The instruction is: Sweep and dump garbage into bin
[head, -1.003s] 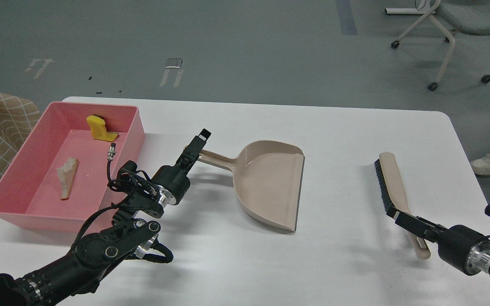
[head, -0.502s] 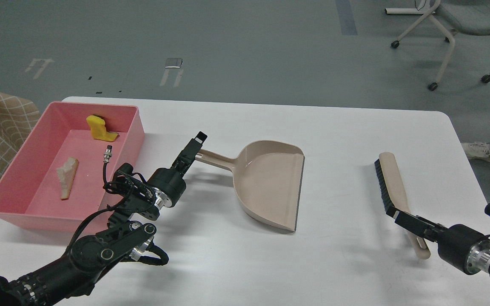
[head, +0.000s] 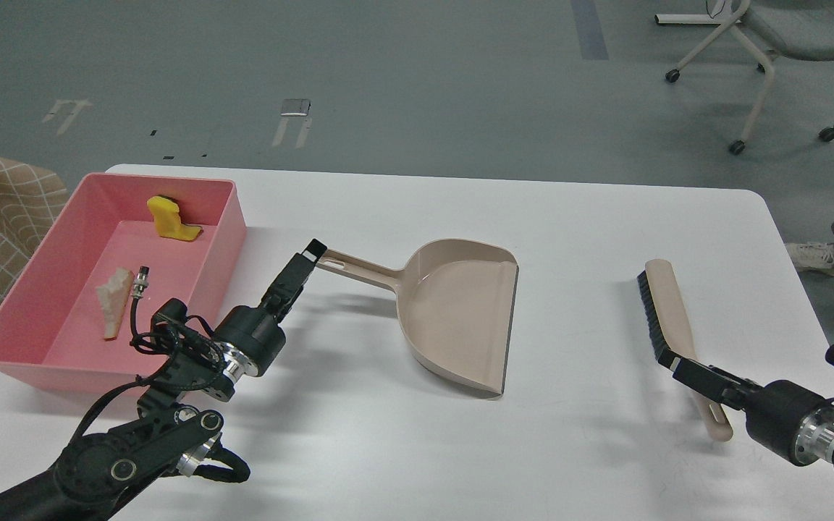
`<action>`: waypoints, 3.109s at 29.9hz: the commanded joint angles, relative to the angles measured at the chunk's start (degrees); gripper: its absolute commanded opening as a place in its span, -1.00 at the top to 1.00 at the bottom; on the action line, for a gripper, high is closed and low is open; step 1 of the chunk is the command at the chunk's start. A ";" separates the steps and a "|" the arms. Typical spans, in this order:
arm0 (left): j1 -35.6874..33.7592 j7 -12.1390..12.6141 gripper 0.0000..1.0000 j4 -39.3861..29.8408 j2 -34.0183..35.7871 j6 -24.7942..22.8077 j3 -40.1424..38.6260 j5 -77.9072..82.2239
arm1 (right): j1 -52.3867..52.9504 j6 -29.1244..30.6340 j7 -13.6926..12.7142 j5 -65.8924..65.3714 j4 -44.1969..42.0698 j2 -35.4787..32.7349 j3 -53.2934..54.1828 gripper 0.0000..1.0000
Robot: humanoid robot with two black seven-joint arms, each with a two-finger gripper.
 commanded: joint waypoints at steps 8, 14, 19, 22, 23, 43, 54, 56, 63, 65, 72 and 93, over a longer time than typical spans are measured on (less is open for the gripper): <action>3.77 -1.32 -0.95 -5.64 5.02 0.89 -0.73 -0.05 | 1.65 0.00 0.26 0.17 0.09 -0.63 0.00 -0.95; 4.12 -2.38 -0.95 -5.73 5.56 0.98 -1.26 -0.32 | 1.65 0.00 0.61 3.68 0.62 -5.10 2.02 -0.95; 4.56 -2.82 -0.95 -6.08 5.82 0.89 -2.23 -0.23 | 4.46 0.00 0.61 4.21 0.71 -9.50 4.21 -0.95; 4.56 -2.91 -0.95 -7.31 6.00 0.80 -2.32 -0.23 | 6.04 0.00 0.70 4.30 0.44 -11.08 5.54 -0.95; 4.47 -2.99 -0.95 -7.49 6.08 0.71 -2.40 -0.23 | 6.57 0.00 0.70 4.39 0.44 -11.35 5.80 -0.95; -0.80 -2.56 -0.95 -15.75 8.11 0.01 -9.96 -0.32 | 17.56 0.00 0.18 7.46 1.06 -6.87 9.85 -0.95; -12.92 -1.85 -0.95 -14.70 -1.64 -0.08 -9.96 -2.33 | 28.45 0.00 -0.09 7.46 1.06 2.08 9.76 -0.95; -14.77 -1.94 -0.95 -13.65 -3.22 -0.16 -9.88 -4.08 | 28.99 0.00 -0.09 7.46 1.14 4.37 9.85 -0.95; -21.62 -2.12 -0.95 -11.36 -8.76 -2.36 -10.14 -6.38 | 29.16 0.00 0.61 15.44 1.06 17.99 10.64 -1.00; -24.09 -2.12 -0.95 -9.78 -10.35 -2.89 -10.31 -6.91 | 29.25 -0.31 0.61 21.68 1.14 20.90 10.73 -1.00; -26.82 -2.20 -0.95 -4.94 -17.29 -10.80 -14.62 -13.50 | 29.95 -2.60 0.70 40.77 1.15 26.71 12.48 -1.00; -14.16 -2.64 -0.95 -10.83 -18.26 -23.02 -28.24 -18.60 | 31.27 -3.82 -4.38 56.94 5.28 26.97 14.51 -1.00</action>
